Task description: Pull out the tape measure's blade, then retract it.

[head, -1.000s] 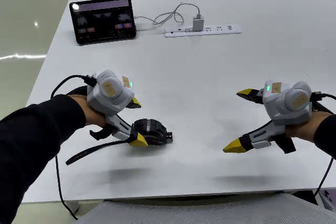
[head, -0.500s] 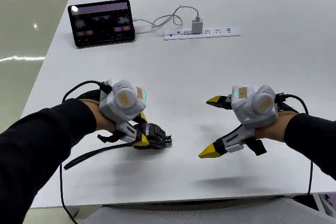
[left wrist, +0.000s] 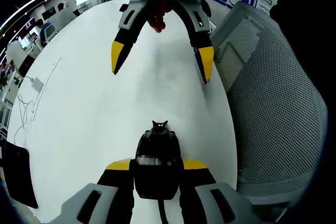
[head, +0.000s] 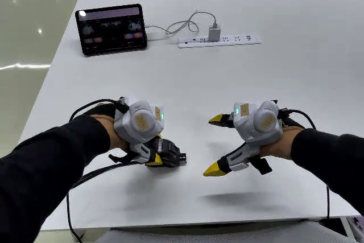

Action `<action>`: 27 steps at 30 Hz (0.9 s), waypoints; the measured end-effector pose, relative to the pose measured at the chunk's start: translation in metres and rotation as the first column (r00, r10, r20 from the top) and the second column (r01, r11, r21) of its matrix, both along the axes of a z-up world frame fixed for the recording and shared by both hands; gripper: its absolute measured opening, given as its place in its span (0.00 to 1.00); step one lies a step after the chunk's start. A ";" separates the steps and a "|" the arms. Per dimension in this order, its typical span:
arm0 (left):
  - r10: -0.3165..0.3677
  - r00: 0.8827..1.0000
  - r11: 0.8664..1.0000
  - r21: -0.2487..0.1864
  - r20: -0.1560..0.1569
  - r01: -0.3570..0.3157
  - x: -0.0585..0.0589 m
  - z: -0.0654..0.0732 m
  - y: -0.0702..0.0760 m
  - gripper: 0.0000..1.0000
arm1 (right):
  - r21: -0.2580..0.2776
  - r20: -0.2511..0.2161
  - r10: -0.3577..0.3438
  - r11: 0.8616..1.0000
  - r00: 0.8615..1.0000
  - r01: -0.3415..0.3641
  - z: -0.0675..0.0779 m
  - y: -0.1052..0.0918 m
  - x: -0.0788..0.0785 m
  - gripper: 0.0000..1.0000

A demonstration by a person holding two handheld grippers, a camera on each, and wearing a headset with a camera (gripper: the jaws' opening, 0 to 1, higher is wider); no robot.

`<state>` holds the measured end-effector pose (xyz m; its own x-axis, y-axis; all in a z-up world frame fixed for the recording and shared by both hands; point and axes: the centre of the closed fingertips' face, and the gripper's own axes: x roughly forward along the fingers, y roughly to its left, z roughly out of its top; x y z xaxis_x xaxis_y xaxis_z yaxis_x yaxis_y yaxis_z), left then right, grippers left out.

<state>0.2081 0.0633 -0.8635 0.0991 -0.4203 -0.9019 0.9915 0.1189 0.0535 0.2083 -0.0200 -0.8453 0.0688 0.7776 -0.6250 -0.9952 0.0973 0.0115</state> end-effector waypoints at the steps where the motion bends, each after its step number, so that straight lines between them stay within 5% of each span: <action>1: 0.003 1.000 1.000 -0.002 -0.001 -0.003 0.000 0.000 0.000 0.29 | 0.000 0.000 0.001 1.000 1.000 -0.001 0.000 0.000 0.000 0.77; 19: 0.013 0.999 1.000 0.008 -0.034 -0.012 0.000 -0.001 0.000 0.29 | -0.029 0.014 0.032 0.999 0.999 -0.032 -0.017 0.015 -0.001 0.64; 27: 0.017 0.999 1.000 0.013 -0.050 -0.016 0.000 -0.002 0.000 0.29 | -0.059 0.035 0.112 0.992 0.993 -0.110 -0.028 0.028 -0.012 0.50</action>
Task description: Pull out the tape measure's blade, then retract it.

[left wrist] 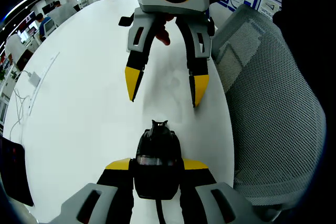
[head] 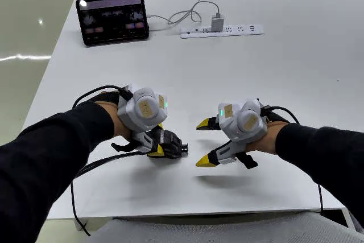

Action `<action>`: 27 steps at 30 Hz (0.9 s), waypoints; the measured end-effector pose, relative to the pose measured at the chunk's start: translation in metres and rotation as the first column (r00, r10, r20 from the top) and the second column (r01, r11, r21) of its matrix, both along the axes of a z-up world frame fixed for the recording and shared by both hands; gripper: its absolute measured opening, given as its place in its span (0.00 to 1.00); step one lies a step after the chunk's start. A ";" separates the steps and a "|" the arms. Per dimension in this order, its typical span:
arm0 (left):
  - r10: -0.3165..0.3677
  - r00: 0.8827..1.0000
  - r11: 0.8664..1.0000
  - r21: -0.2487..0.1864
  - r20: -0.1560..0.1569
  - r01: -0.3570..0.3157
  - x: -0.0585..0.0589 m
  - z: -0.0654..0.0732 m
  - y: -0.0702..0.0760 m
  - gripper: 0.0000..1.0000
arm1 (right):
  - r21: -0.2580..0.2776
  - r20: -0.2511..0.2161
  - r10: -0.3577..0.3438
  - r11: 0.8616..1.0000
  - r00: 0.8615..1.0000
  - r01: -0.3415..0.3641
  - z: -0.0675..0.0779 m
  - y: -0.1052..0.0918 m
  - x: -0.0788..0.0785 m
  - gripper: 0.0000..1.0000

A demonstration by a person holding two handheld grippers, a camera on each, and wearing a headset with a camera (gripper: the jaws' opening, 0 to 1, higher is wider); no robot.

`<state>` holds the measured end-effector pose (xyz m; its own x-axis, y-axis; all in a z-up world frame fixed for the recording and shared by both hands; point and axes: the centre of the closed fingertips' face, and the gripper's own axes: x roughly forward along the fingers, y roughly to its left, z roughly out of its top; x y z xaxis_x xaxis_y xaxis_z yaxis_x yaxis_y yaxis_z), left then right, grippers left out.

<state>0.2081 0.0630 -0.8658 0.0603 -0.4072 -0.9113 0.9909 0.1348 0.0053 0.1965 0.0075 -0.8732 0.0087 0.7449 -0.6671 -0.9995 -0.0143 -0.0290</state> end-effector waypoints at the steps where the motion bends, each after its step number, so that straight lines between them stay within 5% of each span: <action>1: -0.001 1.000 1.000 0.002 0.000 0.001 0.000 0.000 0.000 0.29 | -0.006 0.002 0.002 1.000 1.000 -0.002 -0.002 0.001 0.000 0.49; 27: 0.010 1.000 1.000 -0.001 -0.005 -0.010 0.000 0.000 0.000 0.30 | -0.048 -0.017 0.014 0.999 1.000 -0.015 -0.025 0.027 0.000 0.26</action>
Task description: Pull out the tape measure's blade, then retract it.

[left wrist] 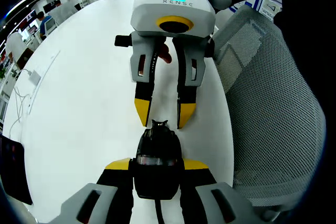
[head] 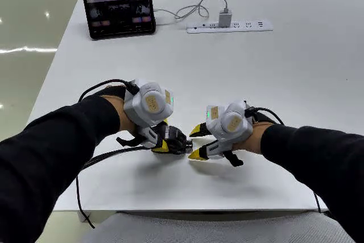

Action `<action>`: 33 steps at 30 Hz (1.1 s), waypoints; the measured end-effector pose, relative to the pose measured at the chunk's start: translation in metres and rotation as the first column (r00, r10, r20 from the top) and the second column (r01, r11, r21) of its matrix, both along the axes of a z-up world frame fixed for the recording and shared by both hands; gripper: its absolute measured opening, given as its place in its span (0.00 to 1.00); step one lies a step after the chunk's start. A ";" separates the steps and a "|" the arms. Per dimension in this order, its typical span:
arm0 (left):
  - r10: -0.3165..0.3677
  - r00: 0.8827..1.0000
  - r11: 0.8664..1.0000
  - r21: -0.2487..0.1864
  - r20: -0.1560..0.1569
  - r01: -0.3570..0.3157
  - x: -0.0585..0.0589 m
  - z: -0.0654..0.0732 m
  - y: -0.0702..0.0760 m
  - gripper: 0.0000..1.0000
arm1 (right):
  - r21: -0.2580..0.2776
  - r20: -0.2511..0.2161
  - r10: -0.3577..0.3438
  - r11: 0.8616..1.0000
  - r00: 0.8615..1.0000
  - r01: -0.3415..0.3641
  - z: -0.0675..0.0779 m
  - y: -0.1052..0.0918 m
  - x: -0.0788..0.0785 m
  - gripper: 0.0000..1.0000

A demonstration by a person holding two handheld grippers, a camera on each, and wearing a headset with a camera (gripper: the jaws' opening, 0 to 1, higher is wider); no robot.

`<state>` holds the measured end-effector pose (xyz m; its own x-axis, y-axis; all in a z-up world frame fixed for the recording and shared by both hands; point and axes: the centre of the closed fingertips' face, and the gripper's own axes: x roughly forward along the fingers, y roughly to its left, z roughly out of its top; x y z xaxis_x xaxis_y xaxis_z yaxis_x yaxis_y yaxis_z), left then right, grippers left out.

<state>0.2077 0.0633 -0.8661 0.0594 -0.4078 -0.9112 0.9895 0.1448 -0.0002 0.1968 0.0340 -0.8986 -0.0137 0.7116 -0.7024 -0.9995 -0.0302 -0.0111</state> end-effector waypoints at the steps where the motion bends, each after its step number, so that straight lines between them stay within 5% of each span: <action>1: 0.000 1.000 1.000 0.000 0.000 0.000 0.000 0.000 0.000 0.30 | -0.004 0.002 0.001 1.000 1.000 -0.001 -0.001 0.000 0.000 0.24; 8: 0.002 1.000 1.000 -0.003 0.004 -0.002 0.000 0.000 0.000 0.30 | -0.021 0.025 -0.012 1.000 1.000 0.013 -0.004 0.000 0.006 0.13; 33: 0.015 1.000 1.000 -0.022 -0.004 -0.015 0.001 0.001 0.001 0.30 | -0.059 -0.014 -0.007 0.998 1.000 0.006 -0.007 -0.002 0.007 0.10</action>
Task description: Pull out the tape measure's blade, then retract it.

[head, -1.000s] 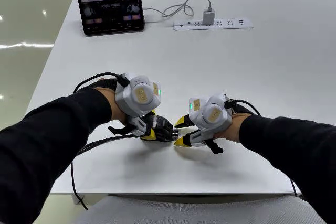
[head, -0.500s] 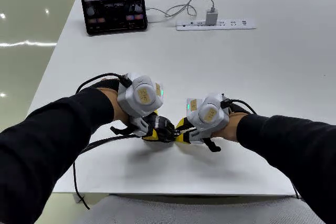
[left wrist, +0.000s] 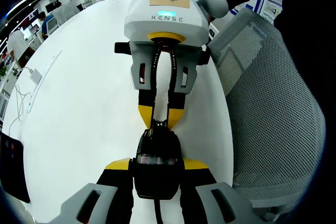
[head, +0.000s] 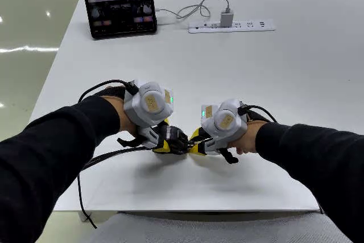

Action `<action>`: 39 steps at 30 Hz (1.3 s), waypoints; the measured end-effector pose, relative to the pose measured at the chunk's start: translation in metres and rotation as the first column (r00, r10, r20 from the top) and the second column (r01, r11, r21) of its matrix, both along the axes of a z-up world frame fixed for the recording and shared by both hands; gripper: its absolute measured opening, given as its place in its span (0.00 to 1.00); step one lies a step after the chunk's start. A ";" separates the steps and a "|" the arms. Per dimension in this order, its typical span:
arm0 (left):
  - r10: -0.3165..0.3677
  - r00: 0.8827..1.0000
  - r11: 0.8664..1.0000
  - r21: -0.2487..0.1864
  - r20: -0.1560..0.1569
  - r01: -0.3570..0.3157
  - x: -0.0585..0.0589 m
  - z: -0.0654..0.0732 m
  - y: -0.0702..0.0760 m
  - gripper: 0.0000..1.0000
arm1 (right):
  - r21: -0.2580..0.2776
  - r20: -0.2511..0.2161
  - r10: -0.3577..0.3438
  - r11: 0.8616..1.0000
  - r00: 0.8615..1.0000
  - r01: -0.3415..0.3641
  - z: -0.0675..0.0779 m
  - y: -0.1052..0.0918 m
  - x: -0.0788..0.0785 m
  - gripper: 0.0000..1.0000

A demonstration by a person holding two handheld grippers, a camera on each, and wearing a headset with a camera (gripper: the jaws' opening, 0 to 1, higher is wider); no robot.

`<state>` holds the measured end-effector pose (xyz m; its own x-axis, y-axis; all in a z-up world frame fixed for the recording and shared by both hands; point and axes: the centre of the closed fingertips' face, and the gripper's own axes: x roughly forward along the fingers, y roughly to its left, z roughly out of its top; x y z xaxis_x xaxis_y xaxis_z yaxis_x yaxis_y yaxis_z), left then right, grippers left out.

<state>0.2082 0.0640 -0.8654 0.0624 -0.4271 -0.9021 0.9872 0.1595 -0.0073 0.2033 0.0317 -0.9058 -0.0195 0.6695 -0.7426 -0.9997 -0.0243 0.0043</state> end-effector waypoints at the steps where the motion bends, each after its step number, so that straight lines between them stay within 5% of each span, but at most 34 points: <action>1: 0.000 1.000 1.000 -0.001 0.001 0.000 0.000 0.000 0.000 0.30 | -0.001 -0.001 -0.001 1.000 1.000 0.001 0.000 0.000 0.000 0.10; 39: 0.031 1.000 0.999 -0.025 -0.004 -0.031 -0.001 0.000 0.000 0.30 | -0.003 -0.002 -0.009 1.000 1.000 0.009 -0.001 -0.002 -0.002 0.10</action>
